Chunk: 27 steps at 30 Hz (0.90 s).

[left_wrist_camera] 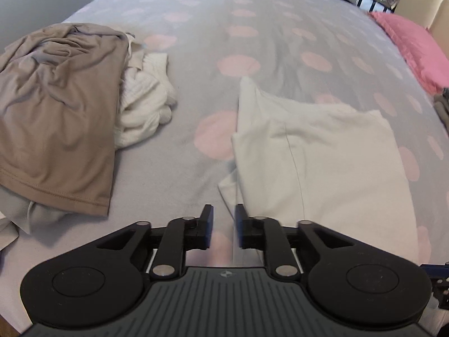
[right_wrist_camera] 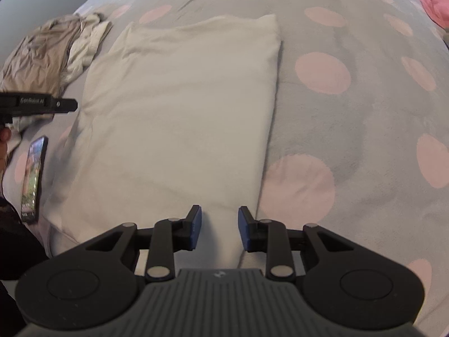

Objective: Fold clothes
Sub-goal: 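Pinch the hem end of the folded white shirt with both grippers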

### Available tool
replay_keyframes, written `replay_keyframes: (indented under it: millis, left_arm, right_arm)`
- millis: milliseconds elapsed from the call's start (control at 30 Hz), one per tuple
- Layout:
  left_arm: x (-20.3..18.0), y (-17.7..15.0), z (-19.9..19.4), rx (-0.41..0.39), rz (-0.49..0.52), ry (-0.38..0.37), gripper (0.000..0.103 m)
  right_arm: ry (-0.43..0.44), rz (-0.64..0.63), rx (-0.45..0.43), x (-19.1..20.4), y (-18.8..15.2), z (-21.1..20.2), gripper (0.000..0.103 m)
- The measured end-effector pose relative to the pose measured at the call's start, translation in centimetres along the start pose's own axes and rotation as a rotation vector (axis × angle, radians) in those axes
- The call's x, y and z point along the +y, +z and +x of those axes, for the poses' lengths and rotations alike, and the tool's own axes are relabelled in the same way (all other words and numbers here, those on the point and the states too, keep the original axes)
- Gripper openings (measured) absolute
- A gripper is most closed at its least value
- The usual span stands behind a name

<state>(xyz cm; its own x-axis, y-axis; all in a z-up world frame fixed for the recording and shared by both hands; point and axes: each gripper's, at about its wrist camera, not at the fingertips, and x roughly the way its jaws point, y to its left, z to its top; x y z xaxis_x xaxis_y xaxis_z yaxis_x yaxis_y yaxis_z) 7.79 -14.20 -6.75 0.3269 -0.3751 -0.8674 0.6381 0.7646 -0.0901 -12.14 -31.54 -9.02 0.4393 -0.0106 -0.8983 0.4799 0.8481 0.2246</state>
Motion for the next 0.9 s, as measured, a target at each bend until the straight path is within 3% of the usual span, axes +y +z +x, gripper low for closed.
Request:
replay_keyframes:
  millis: [100, 233, 367, 467, 600, 900]
  left_arm:
    - [0.3, 0.2, -0.1, -0.005, -0.028, -0.037, 0.047]
    - [-0.1, 0.8, 0.9, 0.001, -0.037, -0.048, 0.055]
    - [1.0, 0.7, 2.4, 0.05, -0.146, -0.103, 0.055]
    - [1.6, 0.3, 3.5, 0.097, -0.214, -0.151, 0.055]
    - [2.0, -0.2, 4.9, 0.152, -0.256, -0.193, 0.075]
    - [1.8, 1.0, 5.6, 0.133, -0.272, -0.229, 0.079]
  right_arm:
    - [-0.001, 0.085, -0.061, -1.7, 1.0, -0.5, 0.039]
    - [0.026, 0.251, -0.108, -4.4, 2.2, -0.2, 0.05]
    - [0.018, 0.368, -0.115, -6.2, 2.4, 0.6, 0.052]
    - [0.043, 0.388, -0.113, -6.5, 2.5, 1.0, 0.052]
    - [0.085, 0.369, -0.113, -6.0, 3.1, 1.7, 0.052]
    - [0.122, 0.367, -0.106, -6.0, 5.1, 4.2, 0.052]
